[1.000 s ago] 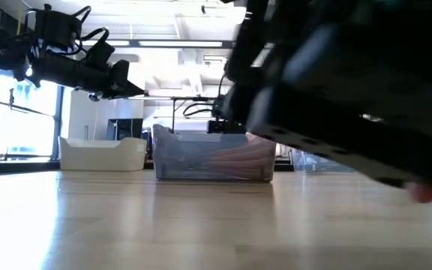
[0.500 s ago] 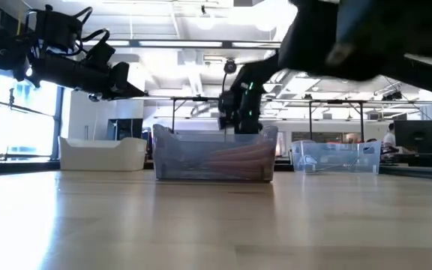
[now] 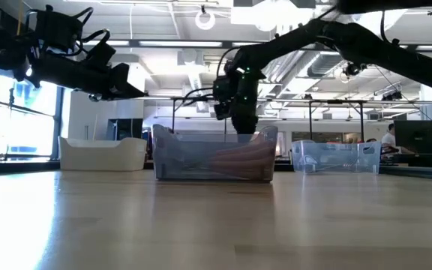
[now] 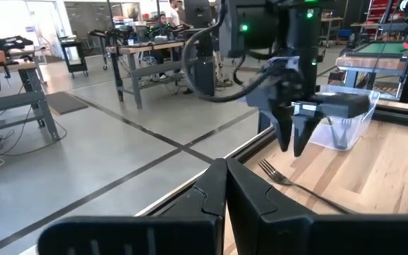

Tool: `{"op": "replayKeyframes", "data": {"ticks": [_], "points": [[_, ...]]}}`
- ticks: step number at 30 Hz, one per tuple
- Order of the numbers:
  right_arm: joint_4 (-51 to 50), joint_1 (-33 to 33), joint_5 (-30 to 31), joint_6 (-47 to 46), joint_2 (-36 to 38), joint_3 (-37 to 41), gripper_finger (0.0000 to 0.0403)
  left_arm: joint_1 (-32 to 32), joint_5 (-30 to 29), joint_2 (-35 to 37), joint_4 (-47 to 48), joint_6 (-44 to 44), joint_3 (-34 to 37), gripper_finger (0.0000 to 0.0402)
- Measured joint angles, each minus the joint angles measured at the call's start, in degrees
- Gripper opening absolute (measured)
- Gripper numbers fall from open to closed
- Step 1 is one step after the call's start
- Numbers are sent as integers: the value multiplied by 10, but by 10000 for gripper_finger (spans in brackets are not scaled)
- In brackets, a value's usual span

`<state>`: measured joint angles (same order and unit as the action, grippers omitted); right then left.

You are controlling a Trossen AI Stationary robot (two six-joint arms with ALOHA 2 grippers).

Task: Sort silverware by color (type)
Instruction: Put the top black fork into the transparent bin

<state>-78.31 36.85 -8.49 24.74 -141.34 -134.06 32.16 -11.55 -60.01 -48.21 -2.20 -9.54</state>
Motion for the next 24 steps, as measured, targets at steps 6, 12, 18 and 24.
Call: {"op": "replayKeyframes", "data": {"ticks": [6, 12, 18, 24], "points": [[-5, -7, 30, -354, 0, 0, 147, 0, 0, 0, -11, 3, 0, 0], [6, -34, 65, -477, -4, 0, 147, 0, 0, 0, -21, 5, 0, 0], [21, -52, 80, -542, -31, -1, 144, 0, 0, 0, -24, 5, 0, 0], [17, -47, 68, -565, -60, 0, 143, 0, 0, 0, -23, 7, 0, 0]]}}
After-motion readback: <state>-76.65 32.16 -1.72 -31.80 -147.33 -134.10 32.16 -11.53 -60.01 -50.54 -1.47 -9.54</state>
